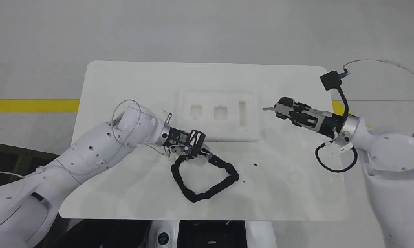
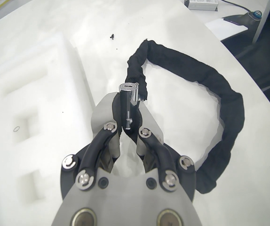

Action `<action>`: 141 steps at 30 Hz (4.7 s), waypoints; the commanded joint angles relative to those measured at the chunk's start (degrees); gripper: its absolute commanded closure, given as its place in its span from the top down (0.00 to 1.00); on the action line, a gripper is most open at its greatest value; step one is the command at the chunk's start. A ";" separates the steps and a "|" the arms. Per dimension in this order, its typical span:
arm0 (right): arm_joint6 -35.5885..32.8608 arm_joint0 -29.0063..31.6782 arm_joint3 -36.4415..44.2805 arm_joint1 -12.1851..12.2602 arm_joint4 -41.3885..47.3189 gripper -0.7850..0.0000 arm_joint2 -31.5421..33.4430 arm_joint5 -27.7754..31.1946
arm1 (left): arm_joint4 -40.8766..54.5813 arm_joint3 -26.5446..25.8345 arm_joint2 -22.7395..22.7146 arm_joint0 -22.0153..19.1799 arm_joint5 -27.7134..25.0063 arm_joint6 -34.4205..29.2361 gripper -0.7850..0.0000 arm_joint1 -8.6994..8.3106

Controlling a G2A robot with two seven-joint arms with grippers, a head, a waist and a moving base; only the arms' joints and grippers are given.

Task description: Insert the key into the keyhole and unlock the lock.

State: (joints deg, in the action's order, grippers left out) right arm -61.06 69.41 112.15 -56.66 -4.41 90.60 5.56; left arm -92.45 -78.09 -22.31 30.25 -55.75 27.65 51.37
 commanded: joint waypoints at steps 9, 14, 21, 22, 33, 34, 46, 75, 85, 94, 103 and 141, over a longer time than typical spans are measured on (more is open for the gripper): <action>-5.26 -1.38 7.69 0.45 -3.10 0.00 -5.05 -12.64 | 13.84 -2.85 -7.70 5.38 2.78 -9.60 0.00 -2.21; -4.20 -0.73 10.37 0.33 -3.00 0.00 -8.23 -20.08 | 17.38 -4.91 -10.18 7.27 5.24 -14.46 0.00 -2.59; 1.14 0.63 12.33 -0.17 -0.88 0.00 -12.15 -29.25 | 18.50 -8.16 -11.94 9.82 9.92 -17.56 0.00 -2.35; 2.01 0.79 12.22 -0.25 -0.47 0.00 -12.61 -30.30 | 18.23 -8.44 -12.05 10.16 10.52 -17.55 0.00 -2.26; 3.36 0.60 12.41 -0.30 -0.69 0.00 -13.15 -30.95 | 17.38 -8.87 -12.14 10.58 10.64 -17.17 0.00 -2.10; 3.36 0.60 12.41 -0.30 -0.69 0.00 -13.15 -30.95 | 17.38 -8.87 -12.14 10.58 10.64 -17.17 0.00 -2.10; 5.23 -0.04 14.69 -0.34 -7.70 0.00 -19.33 -38.00 | 18.89 -10.31 -14.13 14.80 16.50 -19.40 0.00 -1.75; 11.99 -7.94 12.98 -3.01 -18.37 0.00 -35.10 -53.04 | 18.04 -8.58 -14.99 18.15 17.65 -15.06 0.00 -0.66; 13.42 -9.15 10.88 -3.64 -17.44 0.00 -35.79 -52.31 | 18.04 -8.58 -14.99 18.15 17.65 -15.06 0.00 -0.66; 13.68 -8.98 11.95 -3.70 -17.63 0.00 -35.06 -51.98 | 18.04 -8.58 -14.99 18.15 17.65 -15.06 0.00 -0.66; 15.45 -9.05 8.87 -4.29 -17.80 0.00 -36.86 -50.62 | 18.04 -8.58 -14.99 18.15 17.65 -15.06 0.00 -0.66; 17.82 -8.40 8.41 -5.51 -21.97 0.00 -37.91 -48.63 | 18.45 -8.69 -15.46 18.60 18.08 -14.76 0.00 -0.73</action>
State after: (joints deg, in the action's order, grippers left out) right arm -43.04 60.98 120.37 -62.16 -26.26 52.77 -43.12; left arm -74.29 -86.70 -37.43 48.51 -37.98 12.68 50.69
